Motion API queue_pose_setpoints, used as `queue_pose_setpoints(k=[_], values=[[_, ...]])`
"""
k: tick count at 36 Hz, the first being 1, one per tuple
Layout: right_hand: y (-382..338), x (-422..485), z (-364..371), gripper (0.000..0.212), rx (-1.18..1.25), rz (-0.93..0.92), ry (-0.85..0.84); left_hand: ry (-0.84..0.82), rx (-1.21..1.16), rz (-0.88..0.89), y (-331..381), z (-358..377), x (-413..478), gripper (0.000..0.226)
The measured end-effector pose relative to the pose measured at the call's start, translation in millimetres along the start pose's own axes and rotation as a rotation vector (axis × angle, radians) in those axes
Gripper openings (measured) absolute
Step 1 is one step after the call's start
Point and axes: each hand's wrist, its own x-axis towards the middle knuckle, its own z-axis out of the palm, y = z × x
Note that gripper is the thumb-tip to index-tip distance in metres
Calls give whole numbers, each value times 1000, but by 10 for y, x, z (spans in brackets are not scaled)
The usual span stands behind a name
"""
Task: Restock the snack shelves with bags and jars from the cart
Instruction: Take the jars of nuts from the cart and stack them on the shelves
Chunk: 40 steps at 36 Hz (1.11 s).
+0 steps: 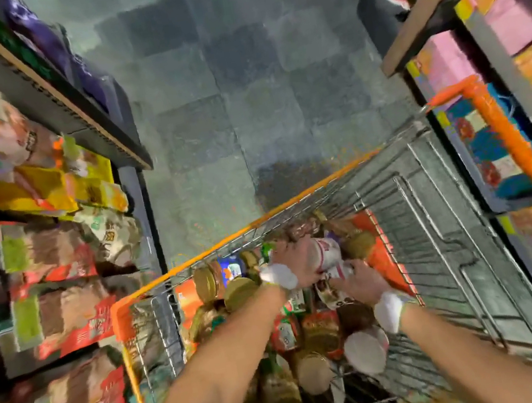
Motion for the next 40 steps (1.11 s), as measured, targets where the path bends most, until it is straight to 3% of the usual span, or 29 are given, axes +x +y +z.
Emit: queue_pose_setpoints(k=[3,6,9,12,14,18,22,25,29,32,34,37,40], values=[[84,114,55,53,-7,40,17,-52,2,-19,-35,54,78,106],[141,222,59,63,76,90,20,-65,39,-21,-36,58,232,106],[137,260,41,54,120,138,14,-33,1,-17,-26,65,276,107],[155,245,44,85,137,168,13,40,-89,-3,7,54,202,99],[187,239,30,94,167,162,37,67,-159,1,22,53,156,98],[127,59,-170,86,214,25,55,108,-384,-69,-20,-97,-3,100],[95,-86,-479,82,229,-158,-34,148,-842,-172,-183,-309,-249,110],[-59,-253,-799,76,272,-315,-82,192,-1076,-118,-192,-481,-585,63],[-368,-636,-1034,78,369,-470,-118,308,-1229,-122,-115,-649,-1169,77],[-568,-1052,-1083,60,403,-615,-166,373,-1411,-94,-37,-632,-1579,77],[-668,-1353,-1066,55,402,-704,-206,395,-1468,-50,93,-660,-1952,68],[-787,-1774,-1037,51,447,-801,-240,468,-1582,10,387,-664,-2585,32],[-869,-2055,-954,48,463,-852,-302,545,-1629,45,560,-589,-3044,42]])
